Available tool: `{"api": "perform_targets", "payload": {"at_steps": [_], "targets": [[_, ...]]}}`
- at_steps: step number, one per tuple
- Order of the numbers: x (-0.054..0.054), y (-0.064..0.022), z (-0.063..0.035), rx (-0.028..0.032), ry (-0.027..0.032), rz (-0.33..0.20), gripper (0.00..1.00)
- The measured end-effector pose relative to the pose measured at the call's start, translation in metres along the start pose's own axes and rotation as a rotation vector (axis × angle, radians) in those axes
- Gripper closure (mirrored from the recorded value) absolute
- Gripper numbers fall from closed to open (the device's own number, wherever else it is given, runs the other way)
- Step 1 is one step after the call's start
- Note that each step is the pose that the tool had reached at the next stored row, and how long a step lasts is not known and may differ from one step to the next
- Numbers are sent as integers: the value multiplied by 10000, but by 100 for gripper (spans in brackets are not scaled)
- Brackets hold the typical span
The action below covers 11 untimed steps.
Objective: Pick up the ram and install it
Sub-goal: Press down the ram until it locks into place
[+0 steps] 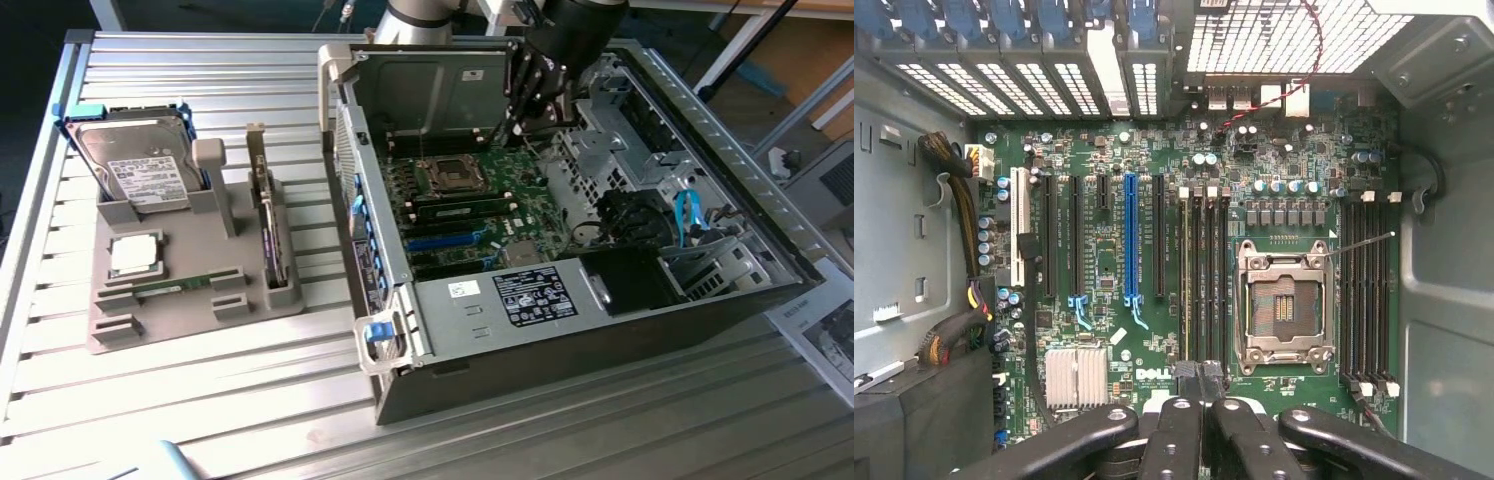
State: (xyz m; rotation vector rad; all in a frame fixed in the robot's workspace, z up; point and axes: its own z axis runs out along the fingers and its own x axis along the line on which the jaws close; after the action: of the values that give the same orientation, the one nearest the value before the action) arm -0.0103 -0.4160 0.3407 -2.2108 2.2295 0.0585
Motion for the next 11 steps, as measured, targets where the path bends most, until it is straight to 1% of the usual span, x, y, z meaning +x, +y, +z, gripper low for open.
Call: {"api": "perform_targets", "payload": {"at_steps": [11], "targets": [[0, 0, 0, 0, 0, 1, 90]]}}
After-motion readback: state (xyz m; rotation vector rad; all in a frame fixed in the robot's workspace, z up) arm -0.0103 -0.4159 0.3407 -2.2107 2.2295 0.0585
